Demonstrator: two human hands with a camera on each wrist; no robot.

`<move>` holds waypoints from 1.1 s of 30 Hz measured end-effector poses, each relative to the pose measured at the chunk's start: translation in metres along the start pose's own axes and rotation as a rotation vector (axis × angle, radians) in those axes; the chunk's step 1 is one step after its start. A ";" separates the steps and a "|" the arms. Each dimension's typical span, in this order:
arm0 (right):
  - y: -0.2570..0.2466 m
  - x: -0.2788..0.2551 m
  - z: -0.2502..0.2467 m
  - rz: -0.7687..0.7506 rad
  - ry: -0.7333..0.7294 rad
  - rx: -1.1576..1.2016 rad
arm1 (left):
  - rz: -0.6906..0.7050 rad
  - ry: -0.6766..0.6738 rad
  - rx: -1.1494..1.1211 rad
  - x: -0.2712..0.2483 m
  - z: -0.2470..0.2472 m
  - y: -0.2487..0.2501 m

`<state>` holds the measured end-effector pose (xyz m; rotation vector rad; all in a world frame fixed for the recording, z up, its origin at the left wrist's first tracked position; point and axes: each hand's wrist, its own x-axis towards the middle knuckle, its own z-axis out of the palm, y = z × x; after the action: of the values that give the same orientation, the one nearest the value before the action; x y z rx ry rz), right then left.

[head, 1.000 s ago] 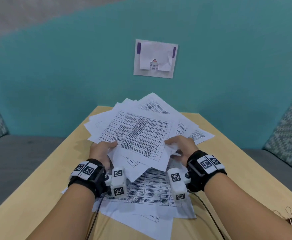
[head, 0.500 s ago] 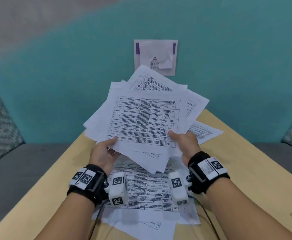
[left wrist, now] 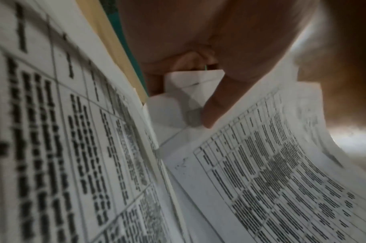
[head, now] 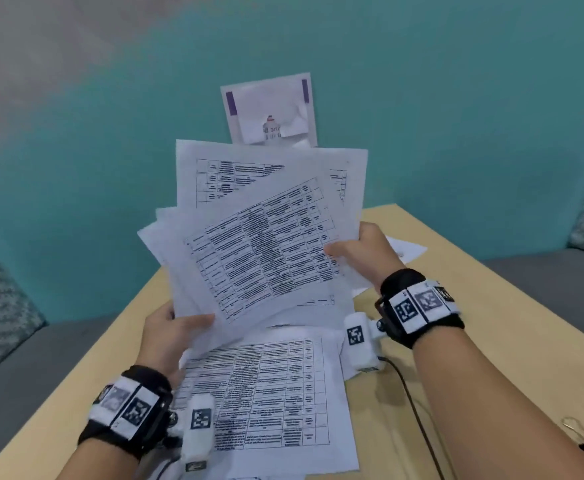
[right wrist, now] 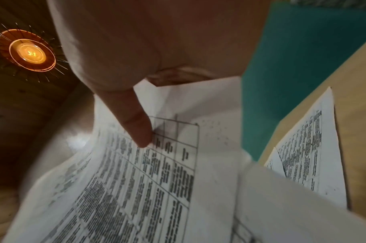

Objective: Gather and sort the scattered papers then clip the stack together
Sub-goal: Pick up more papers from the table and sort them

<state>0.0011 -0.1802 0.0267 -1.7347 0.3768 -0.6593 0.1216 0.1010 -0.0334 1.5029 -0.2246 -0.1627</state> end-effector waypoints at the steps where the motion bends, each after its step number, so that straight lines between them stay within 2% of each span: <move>1: 0.000 0.000 0.002 0.000 -0.018 -0.005 | 0.011 0.000 0.003 0.000 0.002 0.000; 6: -0.012 0.003 0.016 -0.040 -0.051 -0.001 | 0.033 0.048 -0.067 0.001 0.003 0.001; 9: -0.015 0.007 0.022 -0.045 -0.066 0.041 | 0.022 0.032 -0.102 -0.001 0.002 0.002; 15: -0.010 0.012 0.025 -0.051 -0.069 0.000 | -0.053 0.073 -0.140 0.005 -0.003 -0.002; 19: -0.002 0.017 0.023 -0.030 0.068 0.033 | -0.067 0.078 -0.118 0.003 -0.002 0.001; 23: 0.002 0.024 0.024 0.107 0.238 0.284 | -0.059 0.155 -0.069 0.002 -0.002 0.003; 25: 0.004 0.026 0.031 0.188 0.281 0.403 | -0.110 0.080 -0.175 0.000 -0.002 0.005; 28: 0.007 0.017 0.054 0.337 0.190 0.469 | -0.247 -0.076 -0.450 -0.006 0.004 0.007; 30: 0.013 0.011 0.071 0.352 0.107 0.560 | -0.280 -0.068 -0.624 -0.009 0.009 0.010; 33: 0.013 -0.008 0.100 0.414 -0.041 0.633 | -0.272 -0.060 -0.683 -0.004 0.004 0.011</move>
<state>0.0567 -0.1015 -0.0035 -1.0247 0.4267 -0.3808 0.1160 0.0986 -0.0226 0.8421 -0.0021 -0.4539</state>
